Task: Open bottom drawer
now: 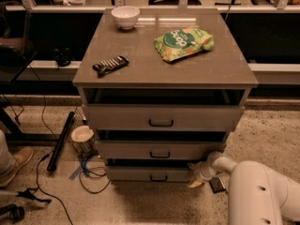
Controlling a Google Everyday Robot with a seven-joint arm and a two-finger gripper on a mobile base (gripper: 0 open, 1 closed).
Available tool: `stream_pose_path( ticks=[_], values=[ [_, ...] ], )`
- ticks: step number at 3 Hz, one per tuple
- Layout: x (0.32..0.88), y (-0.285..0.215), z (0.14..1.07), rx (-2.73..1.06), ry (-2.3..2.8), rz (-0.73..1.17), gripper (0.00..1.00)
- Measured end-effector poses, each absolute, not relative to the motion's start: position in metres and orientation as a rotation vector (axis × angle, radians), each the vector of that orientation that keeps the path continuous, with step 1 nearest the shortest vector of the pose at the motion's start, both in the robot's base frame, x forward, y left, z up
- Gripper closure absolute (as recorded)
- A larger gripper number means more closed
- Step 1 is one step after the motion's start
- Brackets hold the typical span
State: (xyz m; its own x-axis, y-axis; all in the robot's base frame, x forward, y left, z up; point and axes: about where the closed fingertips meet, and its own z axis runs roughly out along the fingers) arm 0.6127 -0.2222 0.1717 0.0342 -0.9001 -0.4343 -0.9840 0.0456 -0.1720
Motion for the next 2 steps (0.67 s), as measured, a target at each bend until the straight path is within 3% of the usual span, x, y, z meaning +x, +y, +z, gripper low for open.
stream_pose_path(
  ticks=[1, 2],
  values=[
    [0.5776, -0.2234, 0.1897, -1.915, 1.887, 0.255, 0.72],
    [0.5725, -0.2233, 0.1901, -1.915, 1.891, 0.261, 0.96]
  ],
)
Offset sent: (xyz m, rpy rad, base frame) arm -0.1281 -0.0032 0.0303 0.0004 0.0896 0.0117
